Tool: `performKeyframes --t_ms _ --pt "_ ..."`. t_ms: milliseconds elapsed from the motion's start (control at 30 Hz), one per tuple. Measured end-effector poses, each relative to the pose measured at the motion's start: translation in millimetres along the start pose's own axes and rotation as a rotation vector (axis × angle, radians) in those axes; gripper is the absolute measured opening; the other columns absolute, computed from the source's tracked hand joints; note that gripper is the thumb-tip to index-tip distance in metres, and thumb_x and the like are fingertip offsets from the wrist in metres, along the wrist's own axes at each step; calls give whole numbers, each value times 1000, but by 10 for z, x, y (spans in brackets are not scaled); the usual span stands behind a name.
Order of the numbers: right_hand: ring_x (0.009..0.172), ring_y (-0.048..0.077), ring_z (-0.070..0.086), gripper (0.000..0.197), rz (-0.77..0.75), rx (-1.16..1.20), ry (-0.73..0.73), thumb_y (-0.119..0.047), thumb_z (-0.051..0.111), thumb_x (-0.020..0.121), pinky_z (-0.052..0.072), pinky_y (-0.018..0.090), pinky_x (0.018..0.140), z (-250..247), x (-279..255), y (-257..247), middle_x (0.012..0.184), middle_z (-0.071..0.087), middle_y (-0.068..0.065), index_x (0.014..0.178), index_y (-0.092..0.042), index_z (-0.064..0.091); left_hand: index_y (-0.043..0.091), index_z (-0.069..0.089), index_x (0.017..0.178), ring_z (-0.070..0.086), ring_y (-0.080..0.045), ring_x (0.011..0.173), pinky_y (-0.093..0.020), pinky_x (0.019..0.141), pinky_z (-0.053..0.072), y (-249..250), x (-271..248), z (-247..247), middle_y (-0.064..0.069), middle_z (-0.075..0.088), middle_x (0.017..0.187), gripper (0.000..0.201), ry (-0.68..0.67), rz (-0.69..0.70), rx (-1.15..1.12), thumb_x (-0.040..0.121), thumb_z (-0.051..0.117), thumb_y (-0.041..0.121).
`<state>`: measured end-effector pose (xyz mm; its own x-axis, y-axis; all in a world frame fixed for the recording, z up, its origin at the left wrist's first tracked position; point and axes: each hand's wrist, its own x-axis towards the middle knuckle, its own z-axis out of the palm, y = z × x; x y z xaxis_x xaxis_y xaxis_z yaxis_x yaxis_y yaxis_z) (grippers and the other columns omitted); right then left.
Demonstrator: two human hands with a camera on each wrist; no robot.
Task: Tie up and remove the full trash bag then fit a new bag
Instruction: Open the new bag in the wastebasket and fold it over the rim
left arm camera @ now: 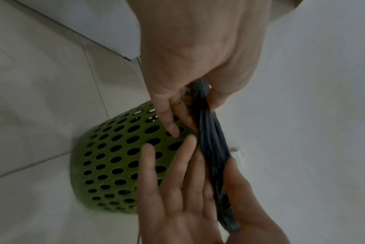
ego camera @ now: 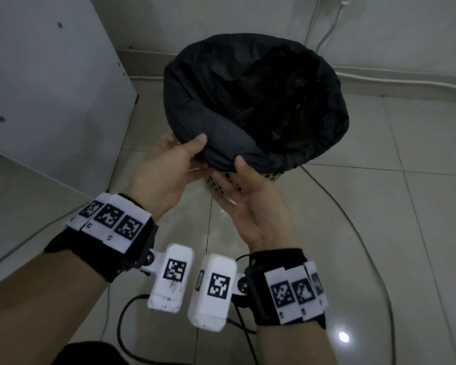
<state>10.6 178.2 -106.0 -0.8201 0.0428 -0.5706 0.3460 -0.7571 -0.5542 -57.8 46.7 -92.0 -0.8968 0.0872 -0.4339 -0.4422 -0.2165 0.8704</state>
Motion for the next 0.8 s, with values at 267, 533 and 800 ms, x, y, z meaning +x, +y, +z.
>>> performKeyframes --t_ms 267,533,800 --pt "87 29 73 21 -113 175 166 -21 73 89 62 39 77 -63 -92 -66 94 76 16 101 -4 70 5 53 115 69 -37 105 -47 80 61 95 79 -54 -19 67 120 28 118 16 -32 94 66 15" --pt "97 32 73 39 -102 213 118 -28 64 97 61 41 85 87 -88 80 111 72 23 120 3 64 7 57 127 72 -29 81 -42 73 62 -10 -98 21 -12 75 102 33 5 -21 115 97 62 19" --pt "105 26 69 44 -225 319 88 -38 60 97 55 42 98 -51 -130 118 112 72 13 122 -3 66 11 53 134 73 -30 87 -38 74 62 14 -35 27 -14 72 117 40 -14 -74 76 96 63 18"
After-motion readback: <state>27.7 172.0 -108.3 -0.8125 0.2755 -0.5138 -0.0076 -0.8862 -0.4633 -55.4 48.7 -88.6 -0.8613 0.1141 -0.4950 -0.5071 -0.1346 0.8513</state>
